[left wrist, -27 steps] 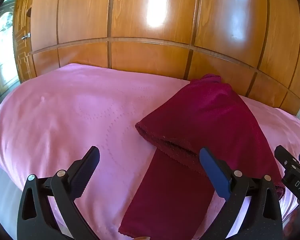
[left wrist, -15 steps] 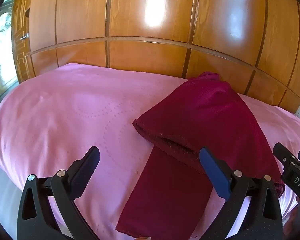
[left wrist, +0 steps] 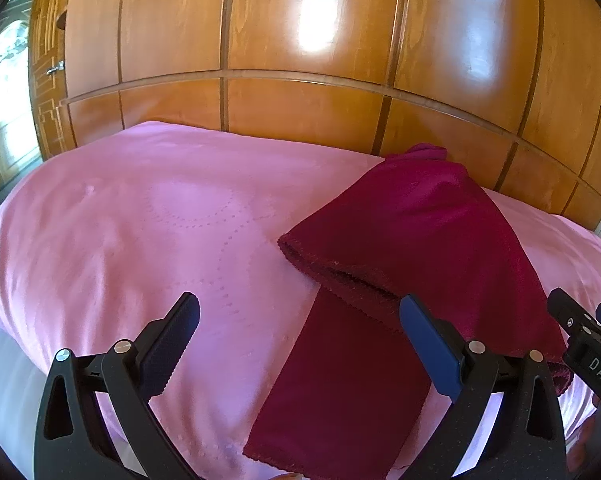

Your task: Fold small clothes

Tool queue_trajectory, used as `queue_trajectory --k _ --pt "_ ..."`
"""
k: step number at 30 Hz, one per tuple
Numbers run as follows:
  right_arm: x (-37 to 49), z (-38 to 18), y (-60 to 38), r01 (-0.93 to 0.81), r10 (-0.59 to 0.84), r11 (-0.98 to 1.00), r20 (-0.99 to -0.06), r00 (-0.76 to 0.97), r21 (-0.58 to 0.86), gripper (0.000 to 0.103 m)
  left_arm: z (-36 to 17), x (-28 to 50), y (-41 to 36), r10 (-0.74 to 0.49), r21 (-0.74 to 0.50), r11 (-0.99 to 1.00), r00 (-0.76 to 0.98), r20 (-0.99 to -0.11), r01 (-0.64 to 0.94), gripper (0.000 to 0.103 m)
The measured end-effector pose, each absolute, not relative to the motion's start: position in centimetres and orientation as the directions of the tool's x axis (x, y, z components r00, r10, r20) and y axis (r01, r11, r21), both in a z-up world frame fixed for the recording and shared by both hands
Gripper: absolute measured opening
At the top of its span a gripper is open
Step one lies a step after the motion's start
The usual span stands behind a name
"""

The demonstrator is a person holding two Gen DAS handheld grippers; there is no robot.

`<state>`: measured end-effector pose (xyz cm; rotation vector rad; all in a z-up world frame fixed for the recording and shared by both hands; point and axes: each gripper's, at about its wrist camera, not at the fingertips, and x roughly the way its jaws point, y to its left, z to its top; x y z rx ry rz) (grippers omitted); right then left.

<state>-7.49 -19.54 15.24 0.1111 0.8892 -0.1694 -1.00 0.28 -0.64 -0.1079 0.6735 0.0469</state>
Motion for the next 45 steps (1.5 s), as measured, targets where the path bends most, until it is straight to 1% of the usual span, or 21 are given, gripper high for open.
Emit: queue_trajectory --k 18,39,41,45 --pt "-7.5 15.6 -18.9 0.169 -0.077 0.985 -0.777 0.625 0.038 0.101 -0.7 -1.6 1.7 0.012 -0.102 0.99 0.775 -0.632 -0.098 0.099" --pt "-6.6 14.3 -17.9 0.131 -0.071 0.991 -0.797 0.6 0.01 0.101 -2.5 -0.1 2.9 0.011 -0.124 0.984 0.734 -0.679 -0.129 0.099" --pt "-6.4 14.3 -17.7 0.113 -0.061 0.994 -0.791 0.608 0.009 0.101 -2.7 0.2 3.2 0.012 -0.117 0.985 0.731 -0.682 -0.126 0.099" --pt "-5.3 15.1 -17.5 0.061 0.007 0.996 -0.773 0.634 0.059 0.101 -2.8 0.4 4.6 0.028 -0.114 0.983 0.737 -0.675 -0.141 0.099"
